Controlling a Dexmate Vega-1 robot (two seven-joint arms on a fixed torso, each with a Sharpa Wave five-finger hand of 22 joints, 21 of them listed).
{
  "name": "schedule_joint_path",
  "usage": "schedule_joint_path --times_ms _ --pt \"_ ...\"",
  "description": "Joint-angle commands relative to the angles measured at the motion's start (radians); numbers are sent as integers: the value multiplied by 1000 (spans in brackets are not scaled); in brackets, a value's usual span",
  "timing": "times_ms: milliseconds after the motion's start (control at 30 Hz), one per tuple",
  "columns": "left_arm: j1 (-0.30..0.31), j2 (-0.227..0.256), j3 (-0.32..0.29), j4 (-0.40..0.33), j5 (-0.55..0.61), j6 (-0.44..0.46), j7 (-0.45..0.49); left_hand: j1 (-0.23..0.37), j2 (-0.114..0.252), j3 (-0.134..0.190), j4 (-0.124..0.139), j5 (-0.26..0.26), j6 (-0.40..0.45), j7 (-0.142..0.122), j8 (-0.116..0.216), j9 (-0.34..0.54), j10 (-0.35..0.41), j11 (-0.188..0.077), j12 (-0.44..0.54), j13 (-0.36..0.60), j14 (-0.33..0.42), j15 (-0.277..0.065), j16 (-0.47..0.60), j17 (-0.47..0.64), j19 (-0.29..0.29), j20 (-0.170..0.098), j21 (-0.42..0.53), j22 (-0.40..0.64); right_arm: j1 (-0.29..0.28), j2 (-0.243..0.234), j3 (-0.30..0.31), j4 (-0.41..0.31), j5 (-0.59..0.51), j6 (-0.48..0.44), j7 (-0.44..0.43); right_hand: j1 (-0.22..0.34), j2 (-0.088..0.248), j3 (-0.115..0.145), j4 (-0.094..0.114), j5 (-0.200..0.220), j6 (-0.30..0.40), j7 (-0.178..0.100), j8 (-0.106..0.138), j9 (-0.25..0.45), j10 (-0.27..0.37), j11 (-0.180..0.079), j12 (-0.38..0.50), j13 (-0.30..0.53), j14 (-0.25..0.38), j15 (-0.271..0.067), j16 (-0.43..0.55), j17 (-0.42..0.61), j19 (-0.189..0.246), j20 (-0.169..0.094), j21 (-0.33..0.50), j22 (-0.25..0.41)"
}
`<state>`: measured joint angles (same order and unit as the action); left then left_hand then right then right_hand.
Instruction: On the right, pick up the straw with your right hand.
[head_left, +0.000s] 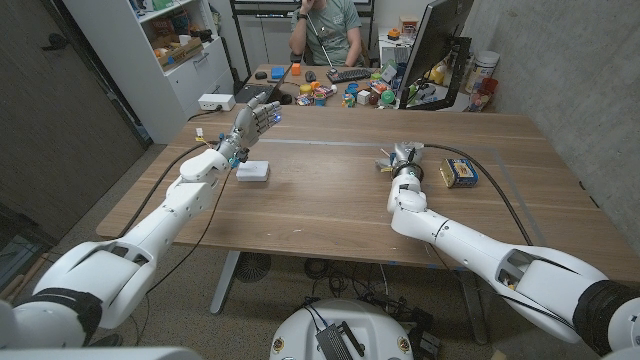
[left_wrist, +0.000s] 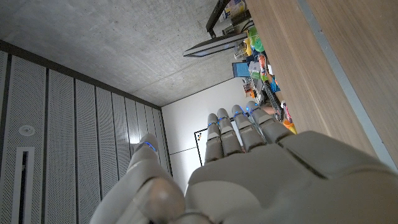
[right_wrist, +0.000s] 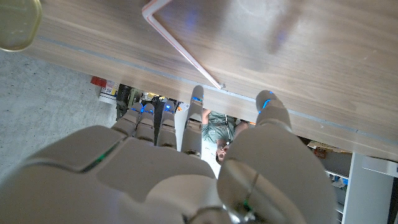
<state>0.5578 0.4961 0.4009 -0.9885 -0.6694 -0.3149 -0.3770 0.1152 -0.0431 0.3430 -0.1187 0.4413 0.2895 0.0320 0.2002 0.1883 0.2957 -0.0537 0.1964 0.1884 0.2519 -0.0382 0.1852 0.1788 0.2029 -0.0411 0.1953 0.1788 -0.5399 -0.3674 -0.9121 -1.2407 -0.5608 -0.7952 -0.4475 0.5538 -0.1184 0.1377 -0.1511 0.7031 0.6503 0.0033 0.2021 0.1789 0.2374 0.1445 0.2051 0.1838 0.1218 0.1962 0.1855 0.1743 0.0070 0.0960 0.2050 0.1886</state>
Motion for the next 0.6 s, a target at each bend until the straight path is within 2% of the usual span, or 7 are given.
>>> schedule_joint_path --times_ms 33,467,600 --pt "30 24 9 -81 7 41 34 5 4 0 0 0 6 2 4 4 0 -5 4 2 -8 -20 2 3 -2 -33 -2 3 29 5 27 101 27 116 -50 15 -1 -6 -1 9 12 -1 7 6 13 -4 8 4 14 -1 5 3 11 -1 7 1" --pt "46 30 9 -127 18 59 83 5 4 -1 0 -1 8 2 4 4 -1 -4 4 2 -10 -19 2 3 -8 -29 -3 3 40 21 40 194 45 190 -72 38 -1 -17 1 32 51 -21 15 6 43 -18 19 4 48 -25 10 3 47 -15 18 1" --pt "48 32 10 -139 22 66 95 4 5 -2 0 -1 7 3 4 4 -3 -5 3 2 -13 -19 1 3 -13 -27 -4 3 35 30 47 215 50 205 -90 67 9 -18 0 51 108 -46 29 6 62 -28 25 3 68 -39 10 3 67 -23 22 1"
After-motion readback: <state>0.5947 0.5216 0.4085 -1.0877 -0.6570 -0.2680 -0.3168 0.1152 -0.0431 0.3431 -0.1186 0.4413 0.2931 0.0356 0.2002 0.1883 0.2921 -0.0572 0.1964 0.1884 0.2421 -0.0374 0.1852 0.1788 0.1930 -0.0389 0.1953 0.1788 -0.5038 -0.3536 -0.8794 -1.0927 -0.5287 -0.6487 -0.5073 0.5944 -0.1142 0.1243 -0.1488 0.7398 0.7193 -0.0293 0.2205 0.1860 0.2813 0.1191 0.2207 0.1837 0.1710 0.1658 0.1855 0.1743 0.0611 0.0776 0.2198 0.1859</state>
